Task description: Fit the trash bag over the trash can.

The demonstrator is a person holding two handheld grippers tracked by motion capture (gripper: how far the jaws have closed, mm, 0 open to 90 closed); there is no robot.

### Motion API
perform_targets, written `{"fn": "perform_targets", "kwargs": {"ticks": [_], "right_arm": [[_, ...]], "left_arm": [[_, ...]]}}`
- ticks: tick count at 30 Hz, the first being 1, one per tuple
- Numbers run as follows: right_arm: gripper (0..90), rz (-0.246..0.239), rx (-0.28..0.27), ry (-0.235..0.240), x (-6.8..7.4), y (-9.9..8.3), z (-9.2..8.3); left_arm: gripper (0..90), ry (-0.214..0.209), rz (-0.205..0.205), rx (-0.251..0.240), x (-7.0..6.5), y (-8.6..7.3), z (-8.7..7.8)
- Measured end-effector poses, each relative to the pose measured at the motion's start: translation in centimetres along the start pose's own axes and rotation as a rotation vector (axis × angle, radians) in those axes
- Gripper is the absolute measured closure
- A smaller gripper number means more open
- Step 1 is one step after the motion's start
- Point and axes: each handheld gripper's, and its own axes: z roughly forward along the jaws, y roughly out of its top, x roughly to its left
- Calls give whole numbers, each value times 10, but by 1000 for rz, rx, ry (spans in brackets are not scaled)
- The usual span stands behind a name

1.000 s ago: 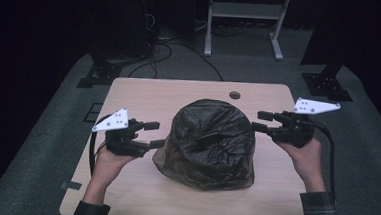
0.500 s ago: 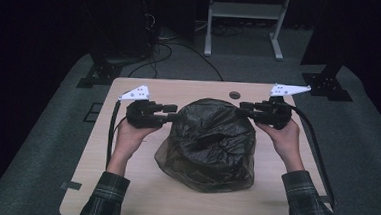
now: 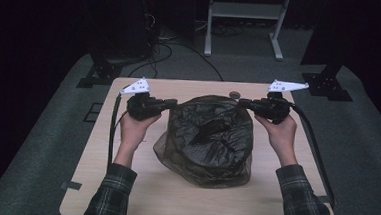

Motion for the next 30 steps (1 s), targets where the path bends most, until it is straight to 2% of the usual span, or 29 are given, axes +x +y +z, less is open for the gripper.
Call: {"fn": "perform_targets", "kwargs": {"ticks": [8, 12, 17, 19, 20, 23, 25, 27, 30], "right_arm": [[900, 21, 56, -53, -11, -12, 22], [900, 36, 83, -58, -14, -22, 29], [900, 47, 102, -61, -17, -33, 32], [809, 50, 96, -65, -18, -33, 30], [800, 57, 92, -63, -18, -32, 28], [696, 60, 66, -63, -19, -29, 20], [592, 62, 46, -72, -19, -27, 13], [517, 59, 28, -83, -19, -25, 6], [429, 52, -3, -81, -18, -23, -5]], "left_arm": [[897, 11, -29, 72, 9, -16, 21], [897, 16, -41, 110, 11, -28, 27], [896, 19, -47, 127, 12, -38, 29], [875, 24, -55, 109, 13, -38, 26], [838, 27, -53, 98, 13, -36, 23], [776, 36, -57, 56, 13, -31, 12], [728, 20, -67, 40, 14, -28, 6], [670, 20, -61, 42, 14, -23, -1], [587, 2, -55, 15, 13, -13, -12]]}}
